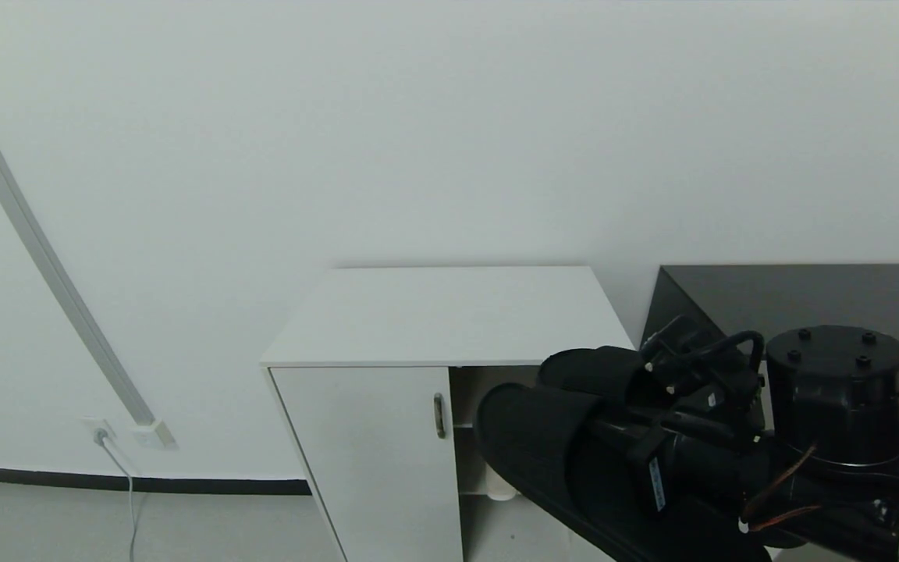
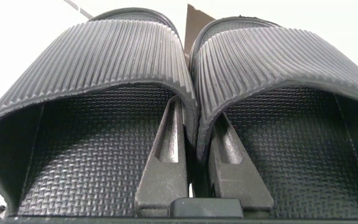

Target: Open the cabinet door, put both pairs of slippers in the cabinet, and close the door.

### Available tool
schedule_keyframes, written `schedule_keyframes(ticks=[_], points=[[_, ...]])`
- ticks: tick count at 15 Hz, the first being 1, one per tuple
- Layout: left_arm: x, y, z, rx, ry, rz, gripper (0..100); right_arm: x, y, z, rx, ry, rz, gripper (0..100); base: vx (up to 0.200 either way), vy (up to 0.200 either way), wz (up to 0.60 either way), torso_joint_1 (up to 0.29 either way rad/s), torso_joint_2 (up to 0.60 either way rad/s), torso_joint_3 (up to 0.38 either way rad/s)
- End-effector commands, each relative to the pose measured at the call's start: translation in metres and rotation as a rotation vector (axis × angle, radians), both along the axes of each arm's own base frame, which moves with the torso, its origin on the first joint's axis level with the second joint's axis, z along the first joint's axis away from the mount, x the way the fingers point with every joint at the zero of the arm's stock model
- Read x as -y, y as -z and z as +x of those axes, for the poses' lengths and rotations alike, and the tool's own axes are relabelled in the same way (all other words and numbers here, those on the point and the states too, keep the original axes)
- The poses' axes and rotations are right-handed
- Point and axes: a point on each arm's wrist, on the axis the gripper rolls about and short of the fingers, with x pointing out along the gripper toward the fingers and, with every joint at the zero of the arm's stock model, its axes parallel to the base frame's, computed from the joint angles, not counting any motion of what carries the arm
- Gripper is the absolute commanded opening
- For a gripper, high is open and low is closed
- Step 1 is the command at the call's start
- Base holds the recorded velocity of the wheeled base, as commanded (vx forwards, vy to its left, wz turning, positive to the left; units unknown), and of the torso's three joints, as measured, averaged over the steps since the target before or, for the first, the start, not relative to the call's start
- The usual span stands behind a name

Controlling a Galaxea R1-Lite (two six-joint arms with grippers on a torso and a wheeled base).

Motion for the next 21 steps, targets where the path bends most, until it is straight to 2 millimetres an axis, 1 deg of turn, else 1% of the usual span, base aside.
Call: schedule_keyframes(ticks=[1,6,14,21], points=[[0.0,0.0,0.0,0.0,0.0,0.0,0,-0.0007,0.0017,0.0,-0.005,-0.003,-0.005,0,0.0,0.0,0.0,-0.154,0.36,0.203],[0.0,0.0,0.0001,-0.002,0.0,-0.002,0,-0.0016,0.0025,-0.0018,-0.004,-0.01,-0.004,0,0.0,0.0,0.0,-0.179,0.42,0.241],[0.0,-0.0001,0.0,0.001,0.0,0.0,0,-0.0041,0.0056,-0.0048,-0.012,-0.025,-0.014,0,0.0,0.0,0.0,-0.218,0.54,0.314],[0.0,-0.0001,0.0,0.001,0.0,0.0,0,-0.0042,0.006,-0.0052,-0.012,-0.025,-0.016,0,0.0,0.0,0.0,-0.177,0.5,0.326]])
